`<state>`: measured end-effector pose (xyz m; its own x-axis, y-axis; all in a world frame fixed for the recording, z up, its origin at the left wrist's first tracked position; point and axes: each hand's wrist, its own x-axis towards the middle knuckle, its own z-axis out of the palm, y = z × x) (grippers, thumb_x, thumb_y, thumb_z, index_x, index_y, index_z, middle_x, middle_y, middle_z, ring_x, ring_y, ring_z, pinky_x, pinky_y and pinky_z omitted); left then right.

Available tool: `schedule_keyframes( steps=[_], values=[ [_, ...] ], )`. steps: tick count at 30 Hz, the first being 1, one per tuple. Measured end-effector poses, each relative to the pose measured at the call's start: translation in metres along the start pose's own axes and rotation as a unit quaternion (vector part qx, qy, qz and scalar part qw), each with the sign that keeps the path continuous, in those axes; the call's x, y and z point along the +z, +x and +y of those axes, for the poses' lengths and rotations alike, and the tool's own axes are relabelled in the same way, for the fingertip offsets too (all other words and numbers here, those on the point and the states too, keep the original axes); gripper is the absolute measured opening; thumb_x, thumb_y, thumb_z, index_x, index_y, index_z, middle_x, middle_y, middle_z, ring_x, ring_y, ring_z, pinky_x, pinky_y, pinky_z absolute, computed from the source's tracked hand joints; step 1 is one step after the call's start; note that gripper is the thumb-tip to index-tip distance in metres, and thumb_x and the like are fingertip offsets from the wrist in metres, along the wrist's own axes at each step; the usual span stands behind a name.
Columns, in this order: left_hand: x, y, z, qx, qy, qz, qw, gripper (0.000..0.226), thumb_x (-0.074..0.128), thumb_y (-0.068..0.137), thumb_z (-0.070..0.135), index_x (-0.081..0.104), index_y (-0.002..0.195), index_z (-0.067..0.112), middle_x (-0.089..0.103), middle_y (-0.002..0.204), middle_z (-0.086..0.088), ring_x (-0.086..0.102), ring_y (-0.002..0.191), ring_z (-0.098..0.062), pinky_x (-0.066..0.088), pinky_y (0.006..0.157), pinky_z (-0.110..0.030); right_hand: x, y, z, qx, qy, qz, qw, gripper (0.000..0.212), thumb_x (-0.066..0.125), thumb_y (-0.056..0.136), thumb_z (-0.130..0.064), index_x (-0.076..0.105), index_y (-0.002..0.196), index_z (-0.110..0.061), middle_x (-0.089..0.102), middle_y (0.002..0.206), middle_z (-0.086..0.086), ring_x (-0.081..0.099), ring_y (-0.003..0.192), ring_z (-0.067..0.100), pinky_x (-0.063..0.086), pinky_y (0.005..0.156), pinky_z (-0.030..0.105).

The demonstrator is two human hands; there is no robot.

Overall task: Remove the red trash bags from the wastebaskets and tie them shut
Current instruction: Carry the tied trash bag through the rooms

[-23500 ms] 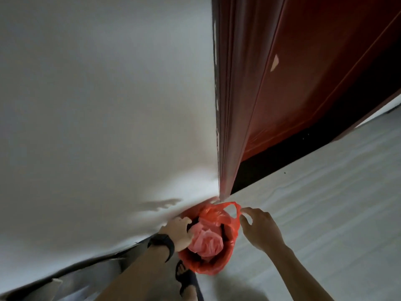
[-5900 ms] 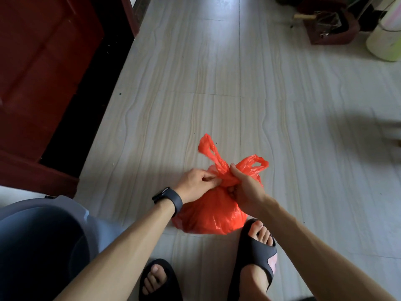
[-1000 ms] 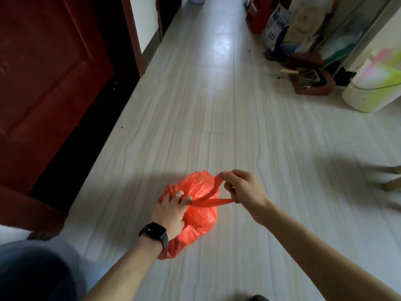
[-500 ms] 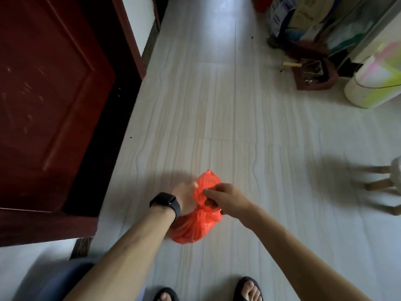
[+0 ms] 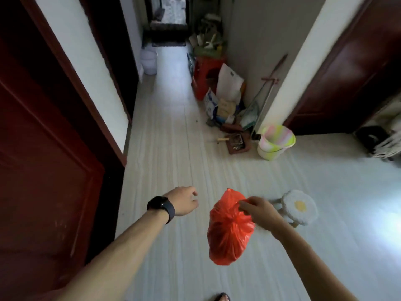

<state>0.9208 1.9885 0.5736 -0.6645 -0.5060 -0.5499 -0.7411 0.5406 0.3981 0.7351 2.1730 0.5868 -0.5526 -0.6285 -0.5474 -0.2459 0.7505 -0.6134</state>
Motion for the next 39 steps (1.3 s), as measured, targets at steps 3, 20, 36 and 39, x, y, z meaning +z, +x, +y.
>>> schedule_keyframes(
  steps=[3,20,36,39],
  values=[
    [-0.062,-0.007,0.071,0.056,0.016,0.051,0.997,0.040,0.047,0.092,0.044,0.052,0.128,0.028,0.061,0.125,0.001,0.058,0.109,-0.020,0.049,0.094,-0.036,-0.089,-0.035,-0.015,-0.013,0.051,0.071,0.996,0.029,0.061,0.093,-0.038,0.076,0.086,-0.015,0.074,0.086,0.006,0.064,0.074,0.017,0.052,0.072,0.038],
    [-0.146,0.113,0.387,0.271,0.103,0.080,0.954,0.038,0.054,0.091,0.044,0.055,0.127,0.030,0.063,0.118,0.005,0.061,0.109,-0.018,0.051,0.092,-0.035,-0.358,-0.055,0.036,-0.076,0.302,0.349,0.884,0.029,0.061,0.095,-0.032,0.077,0.081,-0.012,0.073,0.084,0.017,0.061,0.073,0.018,0.055,0.080,0.052],
    [-0.097,0.295,0.688,0.460,0.201,-0.042,0.864,0.038,0.055,0.090,0.044,0.056,0.126,0.032,0.064,0.121,0.006,0.060,0.112,-0.016,0.048,0.098,-0.034,-0.520,-0.032,0.197,0.089,0.330,0.554,0.759,0.022,0.064,0.094,-0.031,0.077,0.083,-0.018,0.075,0.089,0.014,0.068,0.093,0.034,0.056,0.083,0.050],
    [-0.056,0.299,0.763,0.487,0.203,-0.064,0.847,0.038,0.054,0.088,0.046,0.056,0.124,0.034,0.064,0.121,0.008,0.061,0.110,-0.015,0.048,0.097,-0.036,-0.560,-0.043,0.242,0.097,0.334,0.572,0.742,0.023,0.063,0.094,-0.032,0.078,0.083,-0.018,0.076,0.090,0.011,0.069,0.095,0.032,0.056,0.084,0.049]
  ],
)
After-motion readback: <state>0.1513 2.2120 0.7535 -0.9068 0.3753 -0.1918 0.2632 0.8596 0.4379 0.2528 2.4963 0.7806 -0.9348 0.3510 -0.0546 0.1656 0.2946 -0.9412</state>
